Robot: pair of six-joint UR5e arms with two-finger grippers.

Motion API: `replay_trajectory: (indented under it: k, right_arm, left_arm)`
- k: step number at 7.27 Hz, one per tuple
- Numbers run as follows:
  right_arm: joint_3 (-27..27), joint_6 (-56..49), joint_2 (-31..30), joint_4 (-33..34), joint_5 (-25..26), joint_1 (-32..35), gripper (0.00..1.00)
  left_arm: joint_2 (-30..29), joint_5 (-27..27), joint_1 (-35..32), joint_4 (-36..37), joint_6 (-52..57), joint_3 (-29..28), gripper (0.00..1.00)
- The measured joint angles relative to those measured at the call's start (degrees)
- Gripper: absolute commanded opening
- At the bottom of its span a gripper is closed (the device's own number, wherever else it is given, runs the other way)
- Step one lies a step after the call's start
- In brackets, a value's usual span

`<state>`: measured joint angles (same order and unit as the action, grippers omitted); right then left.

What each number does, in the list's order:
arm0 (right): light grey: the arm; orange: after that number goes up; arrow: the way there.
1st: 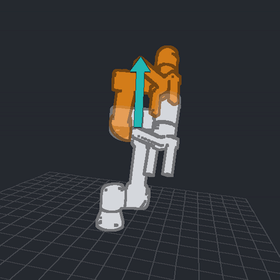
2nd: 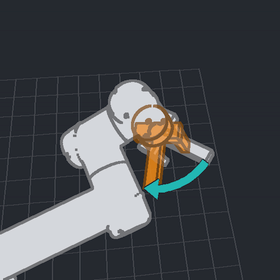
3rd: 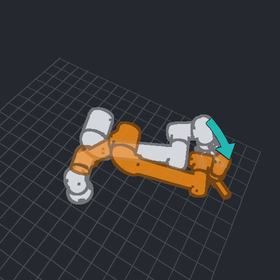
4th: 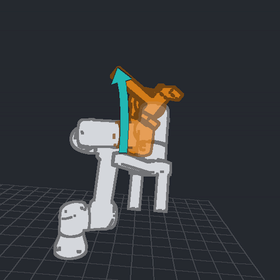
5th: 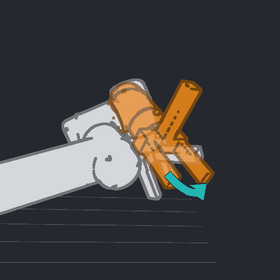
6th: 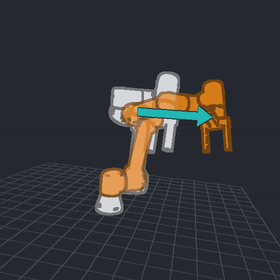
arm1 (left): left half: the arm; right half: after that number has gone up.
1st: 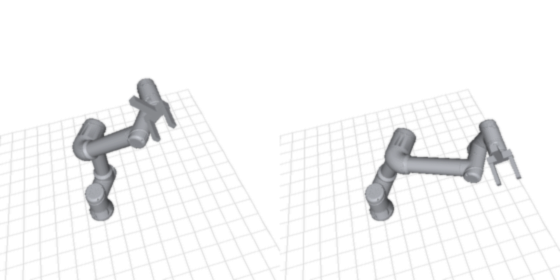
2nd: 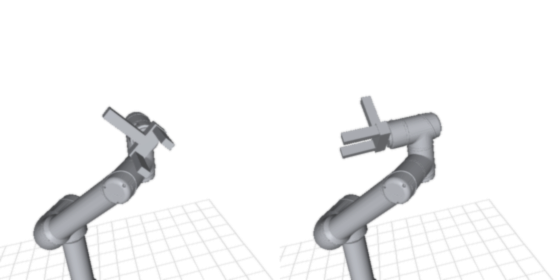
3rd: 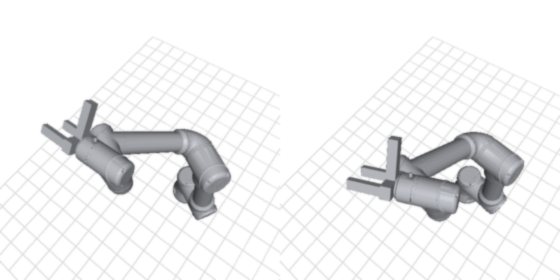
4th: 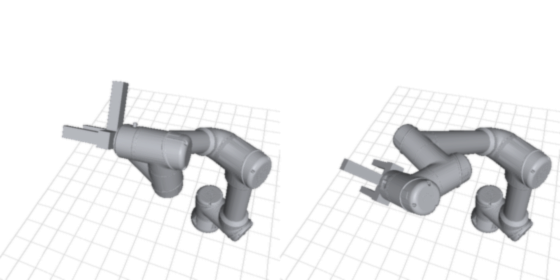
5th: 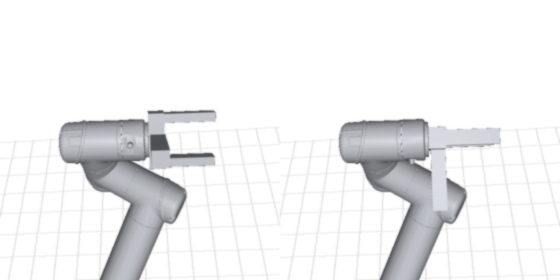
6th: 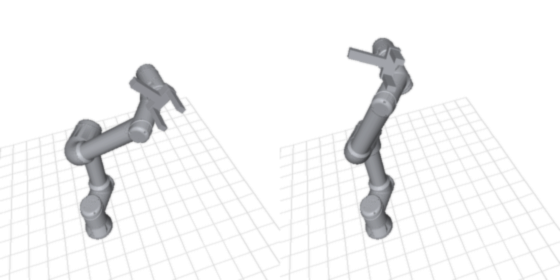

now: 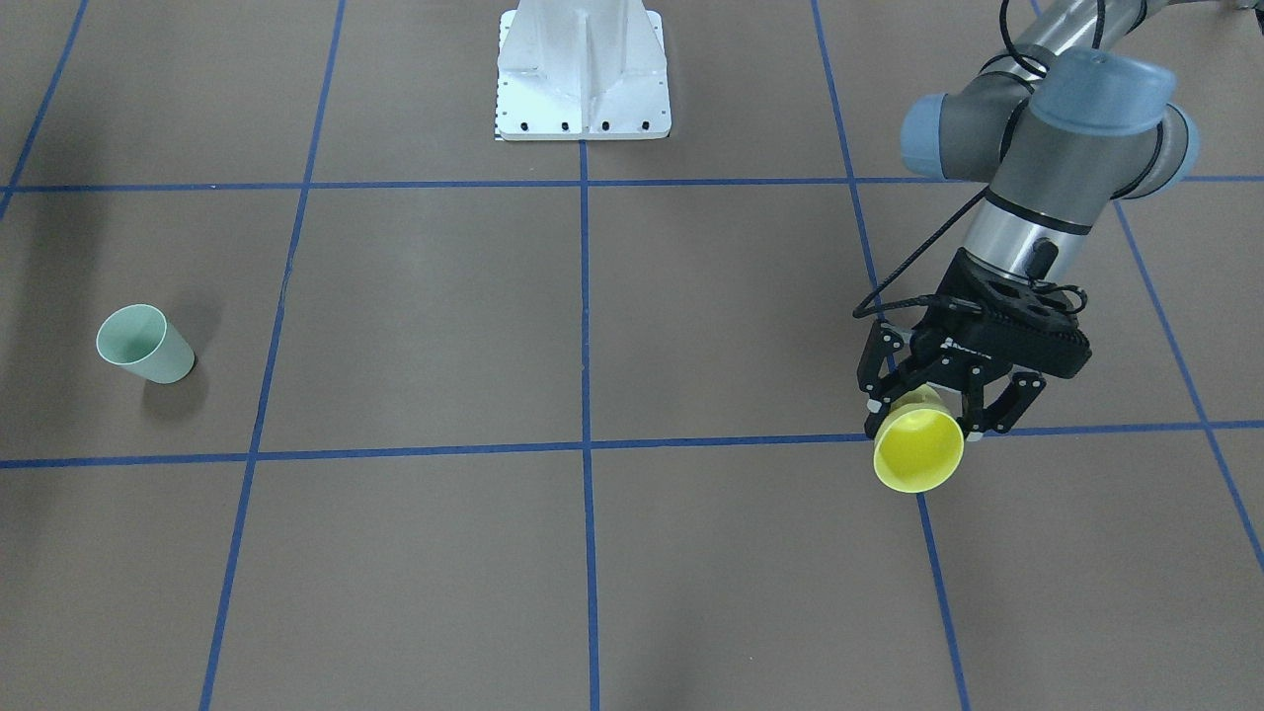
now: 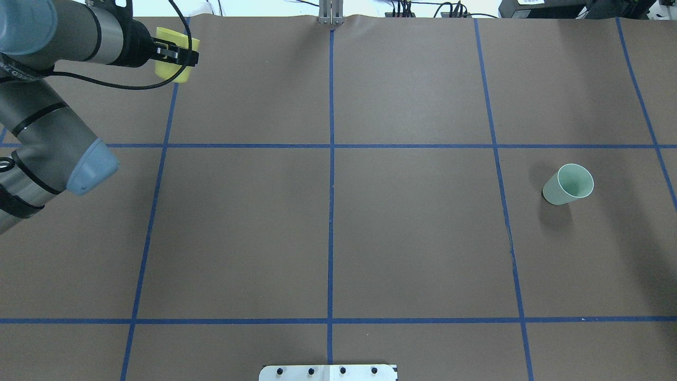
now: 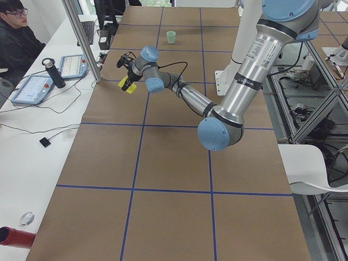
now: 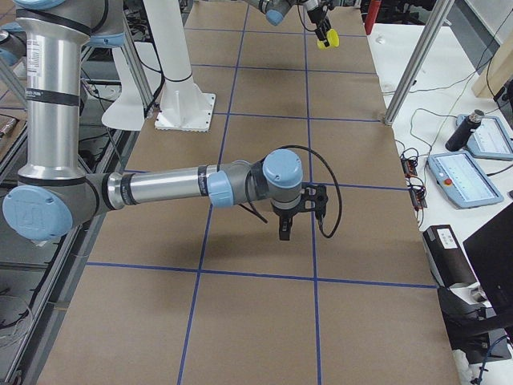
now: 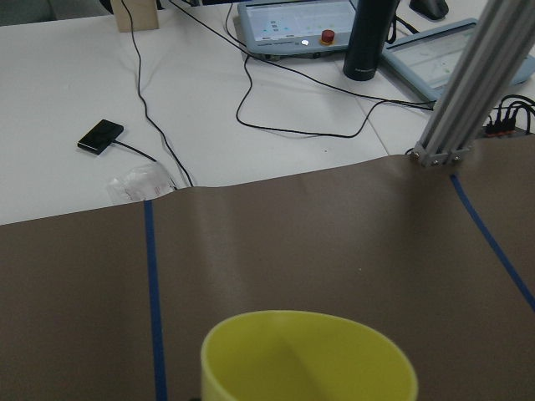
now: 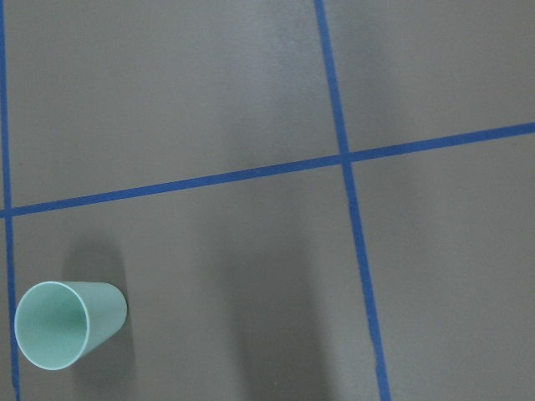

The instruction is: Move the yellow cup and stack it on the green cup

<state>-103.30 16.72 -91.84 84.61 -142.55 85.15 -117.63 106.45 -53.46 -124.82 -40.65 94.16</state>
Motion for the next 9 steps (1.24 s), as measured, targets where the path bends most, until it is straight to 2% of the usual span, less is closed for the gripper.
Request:
replay_trajectory:
  k: [5,7,9]
  right_arm:
    - [9.6,11.2,21.8,-0.7,0.4,-16.4,0.99]
    - [13.5,16.8,27.9,-4.7,1.1,-22.5,0.99]
    - [15.0,27.7,30.8,-12.8,2.5,-26.7,0.99]
  left_arm:
    - [-0.9,3.0,8.0,-14.2,3.2,-4.4,0.18]
    - [-1.7,6.5,9.3,-16.8,3.5,-4.8,0.18]
    - [-2.4,8.1,9.9,-18.0,3.5,-4.6,0.18]
